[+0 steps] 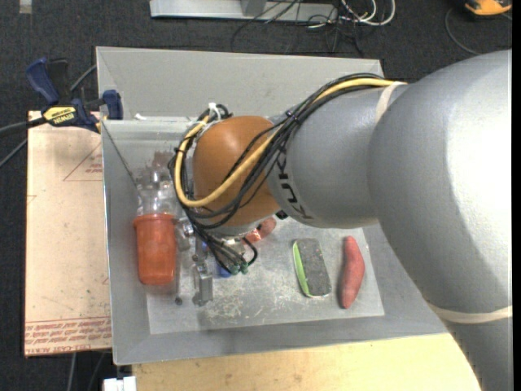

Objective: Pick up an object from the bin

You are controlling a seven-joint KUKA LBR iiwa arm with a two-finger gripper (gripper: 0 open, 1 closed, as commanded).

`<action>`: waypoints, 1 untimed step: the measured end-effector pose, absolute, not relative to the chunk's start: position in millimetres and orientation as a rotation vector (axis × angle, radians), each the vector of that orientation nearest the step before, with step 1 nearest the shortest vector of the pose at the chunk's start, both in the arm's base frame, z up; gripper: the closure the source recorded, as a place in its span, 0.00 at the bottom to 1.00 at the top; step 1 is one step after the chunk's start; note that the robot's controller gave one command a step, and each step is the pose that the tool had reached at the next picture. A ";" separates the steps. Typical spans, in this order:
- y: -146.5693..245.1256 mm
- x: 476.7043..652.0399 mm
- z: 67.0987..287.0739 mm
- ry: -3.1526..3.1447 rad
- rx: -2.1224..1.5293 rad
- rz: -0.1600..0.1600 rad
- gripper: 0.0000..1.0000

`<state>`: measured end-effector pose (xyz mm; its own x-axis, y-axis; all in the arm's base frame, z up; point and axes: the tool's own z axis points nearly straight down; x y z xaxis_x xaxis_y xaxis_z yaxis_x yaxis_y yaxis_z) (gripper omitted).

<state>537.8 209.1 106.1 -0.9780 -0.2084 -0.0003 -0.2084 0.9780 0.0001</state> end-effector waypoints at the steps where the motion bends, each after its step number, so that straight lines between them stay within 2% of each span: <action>1: 201.7 542.0 76.7 3.129 -0.418 -0.027 0.00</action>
Offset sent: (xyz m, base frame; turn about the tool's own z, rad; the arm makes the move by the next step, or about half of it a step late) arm 0.0286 -0.0126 0.0641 0.1459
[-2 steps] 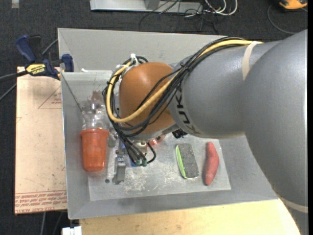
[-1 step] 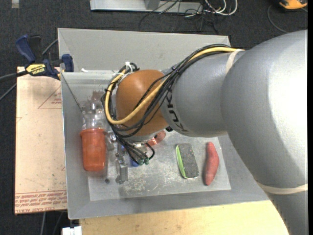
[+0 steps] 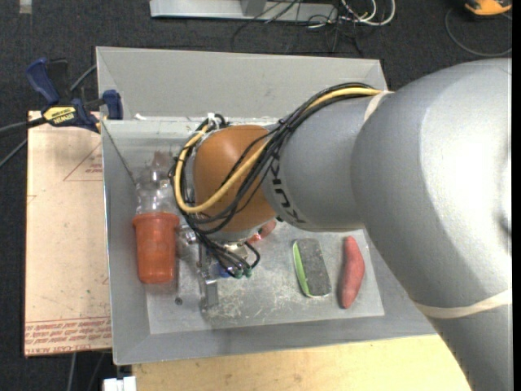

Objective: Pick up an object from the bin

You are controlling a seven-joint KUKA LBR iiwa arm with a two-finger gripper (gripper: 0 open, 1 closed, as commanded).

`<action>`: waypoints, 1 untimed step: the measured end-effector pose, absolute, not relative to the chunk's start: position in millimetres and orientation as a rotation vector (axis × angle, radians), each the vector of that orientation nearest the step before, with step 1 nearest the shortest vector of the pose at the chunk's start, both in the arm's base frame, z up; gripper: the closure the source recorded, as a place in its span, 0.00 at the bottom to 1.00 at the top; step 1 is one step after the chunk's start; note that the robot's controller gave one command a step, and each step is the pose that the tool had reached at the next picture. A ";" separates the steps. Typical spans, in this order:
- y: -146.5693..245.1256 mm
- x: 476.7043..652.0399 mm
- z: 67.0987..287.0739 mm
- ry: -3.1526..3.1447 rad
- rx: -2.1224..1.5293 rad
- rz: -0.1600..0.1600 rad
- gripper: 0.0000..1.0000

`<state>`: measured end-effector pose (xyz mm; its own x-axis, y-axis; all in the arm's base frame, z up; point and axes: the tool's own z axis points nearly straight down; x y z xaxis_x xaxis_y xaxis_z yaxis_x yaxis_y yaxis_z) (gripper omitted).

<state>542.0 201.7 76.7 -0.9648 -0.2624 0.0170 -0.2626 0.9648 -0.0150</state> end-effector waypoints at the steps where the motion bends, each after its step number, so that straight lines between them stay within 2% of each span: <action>1: 198.5 565.4 169.7 -3.142 0.103 -0.003 0.00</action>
Offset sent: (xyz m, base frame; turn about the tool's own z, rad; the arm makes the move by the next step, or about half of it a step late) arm 0.0536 0.0148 0.0381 0.2645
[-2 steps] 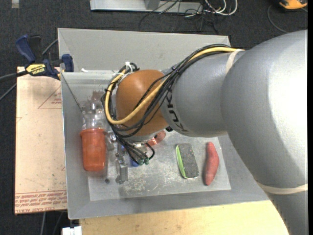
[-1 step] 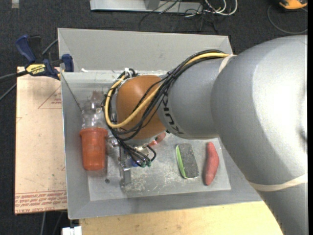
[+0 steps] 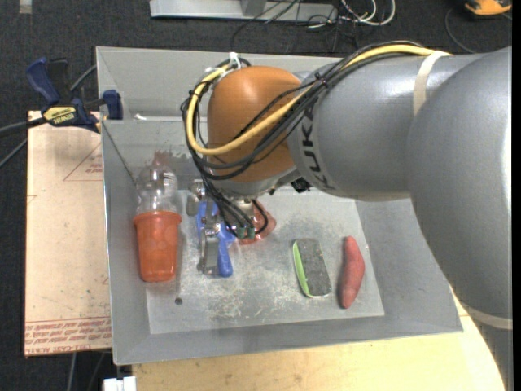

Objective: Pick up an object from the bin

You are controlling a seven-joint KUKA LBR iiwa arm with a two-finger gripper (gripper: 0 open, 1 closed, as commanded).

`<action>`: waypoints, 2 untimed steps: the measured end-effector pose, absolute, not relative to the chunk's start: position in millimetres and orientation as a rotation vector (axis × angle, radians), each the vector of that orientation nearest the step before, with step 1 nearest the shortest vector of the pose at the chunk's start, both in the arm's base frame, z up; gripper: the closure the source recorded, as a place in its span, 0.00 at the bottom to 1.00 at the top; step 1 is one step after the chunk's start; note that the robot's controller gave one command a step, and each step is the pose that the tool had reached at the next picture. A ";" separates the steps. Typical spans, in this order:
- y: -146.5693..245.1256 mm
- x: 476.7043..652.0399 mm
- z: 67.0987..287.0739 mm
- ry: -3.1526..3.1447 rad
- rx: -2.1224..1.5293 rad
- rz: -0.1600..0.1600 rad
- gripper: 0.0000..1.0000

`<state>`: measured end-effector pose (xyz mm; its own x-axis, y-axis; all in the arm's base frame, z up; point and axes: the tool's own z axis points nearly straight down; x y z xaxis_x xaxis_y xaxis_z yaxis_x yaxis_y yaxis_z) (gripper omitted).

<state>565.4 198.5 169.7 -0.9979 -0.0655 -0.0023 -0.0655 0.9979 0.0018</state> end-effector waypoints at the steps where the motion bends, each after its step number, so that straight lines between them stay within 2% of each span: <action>1: 215.7 595.1 117.9 3.148 -0.007 -0.023 0.00; 2: 133.5 582.6 108.9 3.134 -0.179 0.001 0.00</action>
Offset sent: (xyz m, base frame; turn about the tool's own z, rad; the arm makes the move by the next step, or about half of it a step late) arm 0.0160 -0.0670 -0.0612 -0.0489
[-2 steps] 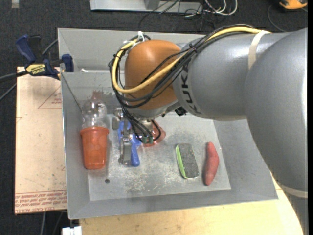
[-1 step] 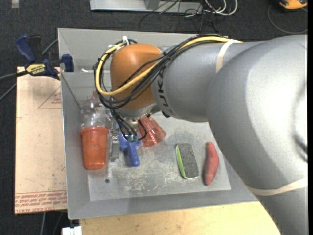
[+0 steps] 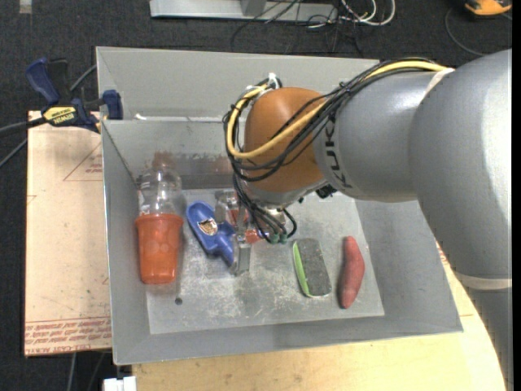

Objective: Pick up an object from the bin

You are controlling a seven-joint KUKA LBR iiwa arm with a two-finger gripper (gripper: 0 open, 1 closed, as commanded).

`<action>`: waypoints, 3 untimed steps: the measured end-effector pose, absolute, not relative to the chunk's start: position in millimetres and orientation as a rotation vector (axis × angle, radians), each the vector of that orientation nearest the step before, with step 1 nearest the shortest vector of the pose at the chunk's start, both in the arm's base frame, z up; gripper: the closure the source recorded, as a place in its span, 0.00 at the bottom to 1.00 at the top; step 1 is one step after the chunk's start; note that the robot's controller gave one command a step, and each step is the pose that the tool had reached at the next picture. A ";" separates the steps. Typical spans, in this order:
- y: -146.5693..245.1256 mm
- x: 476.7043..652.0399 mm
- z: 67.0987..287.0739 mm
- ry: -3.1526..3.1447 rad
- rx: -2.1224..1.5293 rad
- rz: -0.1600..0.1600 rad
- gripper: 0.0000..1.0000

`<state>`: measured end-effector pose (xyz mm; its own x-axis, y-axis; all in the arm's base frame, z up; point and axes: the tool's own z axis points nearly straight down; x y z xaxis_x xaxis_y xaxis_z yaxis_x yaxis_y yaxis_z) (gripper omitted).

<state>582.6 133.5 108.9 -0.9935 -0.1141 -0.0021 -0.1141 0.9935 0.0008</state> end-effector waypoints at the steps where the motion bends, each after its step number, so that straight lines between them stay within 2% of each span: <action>1: 158.8 606.0 130.6 3.130 0.288 -0.021 0.00; 2: 151.5 606.4 103.2 3.118 -0.386 -0.012 0.00; 3: 103.9 646.8 99.7 3.135 0.240 -0.019 1.00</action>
Offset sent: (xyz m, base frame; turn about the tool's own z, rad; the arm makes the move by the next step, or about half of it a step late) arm 0.0243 0.0082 -0.0389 -0.6154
